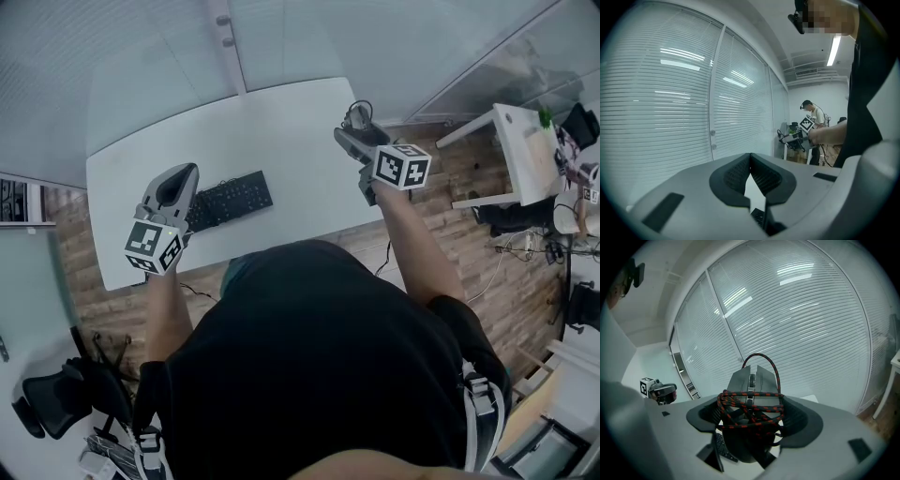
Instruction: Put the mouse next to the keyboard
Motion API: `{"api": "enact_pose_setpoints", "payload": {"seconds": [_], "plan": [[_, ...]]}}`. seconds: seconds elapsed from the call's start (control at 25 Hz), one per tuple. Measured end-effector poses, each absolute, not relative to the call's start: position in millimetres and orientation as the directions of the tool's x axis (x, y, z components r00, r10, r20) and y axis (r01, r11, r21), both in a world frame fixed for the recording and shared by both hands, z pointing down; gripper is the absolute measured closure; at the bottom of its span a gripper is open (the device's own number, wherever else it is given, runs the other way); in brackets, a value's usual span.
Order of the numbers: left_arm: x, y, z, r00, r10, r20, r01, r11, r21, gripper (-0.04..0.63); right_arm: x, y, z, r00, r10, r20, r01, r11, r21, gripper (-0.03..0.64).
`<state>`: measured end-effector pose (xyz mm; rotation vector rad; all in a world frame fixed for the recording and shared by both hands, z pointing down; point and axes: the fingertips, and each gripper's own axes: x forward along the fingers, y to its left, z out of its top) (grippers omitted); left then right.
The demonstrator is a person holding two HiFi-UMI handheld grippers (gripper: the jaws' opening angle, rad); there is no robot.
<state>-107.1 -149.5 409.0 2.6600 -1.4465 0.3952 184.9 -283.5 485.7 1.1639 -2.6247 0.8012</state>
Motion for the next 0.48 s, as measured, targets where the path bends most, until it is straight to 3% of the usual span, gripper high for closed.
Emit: {"api": "enact_pose_setpoints", "payload": {"seconds": [0.48], "plan": [[-128, -168, 418, 0.519, -0.807, 0.281, -0.835, -0.548, -0.034, 0.574, 168, -300, 520, -0.668, -0.622, 0.408, -0.743, 0.524, -0.416, 0.215]]}}
